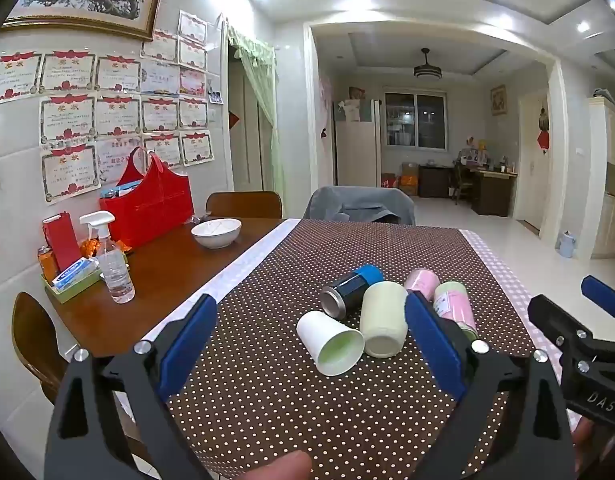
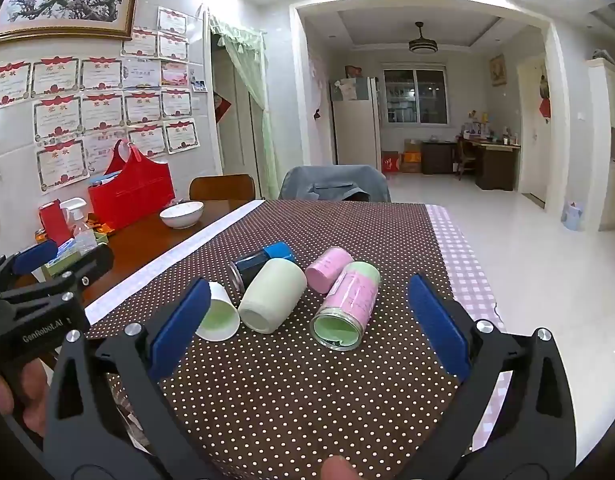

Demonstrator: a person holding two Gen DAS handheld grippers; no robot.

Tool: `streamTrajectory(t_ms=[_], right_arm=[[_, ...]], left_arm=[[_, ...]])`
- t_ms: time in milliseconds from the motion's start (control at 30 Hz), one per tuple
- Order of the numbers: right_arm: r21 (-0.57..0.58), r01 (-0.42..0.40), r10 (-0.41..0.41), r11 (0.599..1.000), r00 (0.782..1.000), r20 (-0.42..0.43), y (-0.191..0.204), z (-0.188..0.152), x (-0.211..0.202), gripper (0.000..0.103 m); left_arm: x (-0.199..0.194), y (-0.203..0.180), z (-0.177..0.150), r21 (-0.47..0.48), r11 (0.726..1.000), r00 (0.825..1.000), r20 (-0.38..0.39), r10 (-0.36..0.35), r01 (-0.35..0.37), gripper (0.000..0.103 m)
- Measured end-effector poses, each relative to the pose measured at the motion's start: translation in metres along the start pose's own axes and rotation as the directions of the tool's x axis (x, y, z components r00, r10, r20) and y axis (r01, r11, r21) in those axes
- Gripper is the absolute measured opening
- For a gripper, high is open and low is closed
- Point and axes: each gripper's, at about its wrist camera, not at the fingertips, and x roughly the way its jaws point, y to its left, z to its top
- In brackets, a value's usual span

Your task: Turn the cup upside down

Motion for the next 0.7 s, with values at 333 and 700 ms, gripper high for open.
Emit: streamTrajectory(t_ms=[333, 700], right_arm=[[0.0, 0.002, -0.002, 1.0, 1.0, 0.003, 0.0007, 0.004, 0.0008, 0.097], [-0.001, 0.004, -0.004, 1.0, 1.0, 0.001, 0.0039, 0.0046, 0.0014, 0.097]], left_arm=[[-0.0032, -0.002, 0.0006, -0.002, 1.0, 1.0, -0.001, 0.002, -0.002, 0.093], [0.003, -0.0052, -0.0009, -0.001, 1.0, 1.0, -0.005, 0.002, -0.002, 0.093]])
